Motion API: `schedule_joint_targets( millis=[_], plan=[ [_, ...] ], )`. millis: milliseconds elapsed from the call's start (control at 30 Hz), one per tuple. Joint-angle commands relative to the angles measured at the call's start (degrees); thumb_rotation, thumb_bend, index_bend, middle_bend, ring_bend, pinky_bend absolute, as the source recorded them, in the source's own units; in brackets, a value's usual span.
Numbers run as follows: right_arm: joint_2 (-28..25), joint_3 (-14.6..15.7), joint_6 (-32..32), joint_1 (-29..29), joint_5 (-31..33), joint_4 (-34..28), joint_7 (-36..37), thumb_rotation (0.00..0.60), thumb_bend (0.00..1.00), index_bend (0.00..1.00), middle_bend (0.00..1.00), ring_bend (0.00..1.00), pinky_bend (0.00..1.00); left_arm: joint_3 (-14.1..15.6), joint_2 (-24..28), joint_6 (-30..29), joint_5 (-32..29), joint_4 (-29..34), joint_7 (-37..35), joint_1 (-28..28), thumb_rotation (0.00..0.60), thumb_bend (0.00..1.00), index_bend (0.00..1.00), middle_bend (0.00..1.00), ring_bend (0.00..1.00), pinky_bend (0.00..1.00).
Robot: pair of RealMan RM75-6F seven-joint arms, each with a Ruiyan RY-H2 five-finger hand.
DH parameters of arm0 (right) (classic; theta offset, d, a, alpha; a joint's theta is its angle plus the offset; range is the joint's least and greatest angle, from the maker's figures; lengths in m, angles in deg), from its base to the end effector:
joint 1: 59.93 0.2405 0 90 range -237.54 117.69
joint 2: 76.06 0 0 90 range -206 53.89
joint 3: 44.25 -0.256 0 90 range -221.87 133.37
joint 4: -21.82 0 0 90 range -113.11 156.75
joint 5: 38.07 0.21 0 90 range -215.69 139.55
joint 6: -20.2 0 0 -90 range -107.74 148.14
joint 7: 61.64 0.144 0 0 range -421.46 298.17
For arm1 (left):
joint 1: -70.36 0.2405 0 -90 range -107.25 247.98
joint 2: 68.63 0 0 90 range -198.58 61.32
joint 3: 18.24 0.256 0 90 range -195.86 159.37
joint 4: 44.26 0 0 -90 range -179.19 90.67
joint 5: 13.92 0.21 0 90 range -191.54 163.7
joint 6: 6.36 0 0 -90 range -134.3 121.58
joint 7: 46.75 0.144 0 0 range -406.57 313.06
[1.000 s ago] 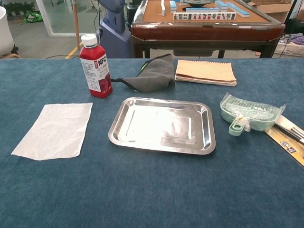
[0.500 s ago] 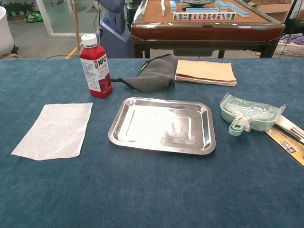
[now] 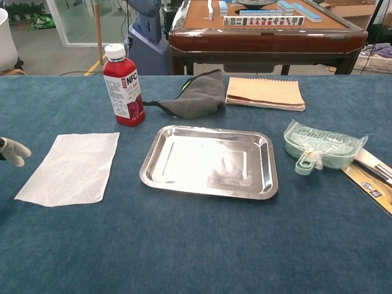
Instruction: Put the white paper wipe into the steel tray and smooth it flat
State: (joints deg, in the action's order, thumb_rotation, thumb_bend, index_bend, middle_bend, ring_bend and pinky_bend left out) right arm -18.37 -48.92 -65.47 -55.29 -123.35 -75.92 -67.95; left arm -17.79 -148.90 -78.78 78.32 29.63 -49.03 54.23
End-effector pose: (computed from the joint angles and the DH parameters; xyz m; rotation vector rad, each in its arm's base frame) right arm -0.2983 -0.1853 0.1918 1.3939 -0.7803 0.8335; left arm -0.3065 0.2294 0.0522 -1.7494 -0.9111 -0.8889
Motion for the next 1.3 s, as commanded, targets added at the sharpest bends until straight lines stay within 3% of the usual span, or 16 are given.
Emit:
schedule_joint_targets(
  millis=[33,733,1300],
  plan=[
    [0.0,0.0,0.0,-0.1,0.0,0.0,0.2,0.600,0.07,0.27,0.39,0.28,0.34,0.4,-1.3,0.2,-0.1,-1.3,0.0,-0.2,0.600,0.22,0.25,0.30,0.26,0.10],
    [-0.3,0.2,-0.5,-1.1,0.9,0.3,0.9,0.600,0.07,0.28,0.39,0.28,0.34,0.1,-10.9,-1.7,-0.2,-13.3,-5.2,-1.7,0.600,0.22,0.34,0.30,0.27,0.11],
    [-0.5,0.1,-0.7,-1.5,1.1,0.2,1.1,0.600,0.07,0.28,0.39,0.28,0.34,0.1,-13.3,-2.8,-0.4,-17.4,-7.4,-2.7,0.600,0.22,0.48,0.30,0.28,0.11]
  ],
)
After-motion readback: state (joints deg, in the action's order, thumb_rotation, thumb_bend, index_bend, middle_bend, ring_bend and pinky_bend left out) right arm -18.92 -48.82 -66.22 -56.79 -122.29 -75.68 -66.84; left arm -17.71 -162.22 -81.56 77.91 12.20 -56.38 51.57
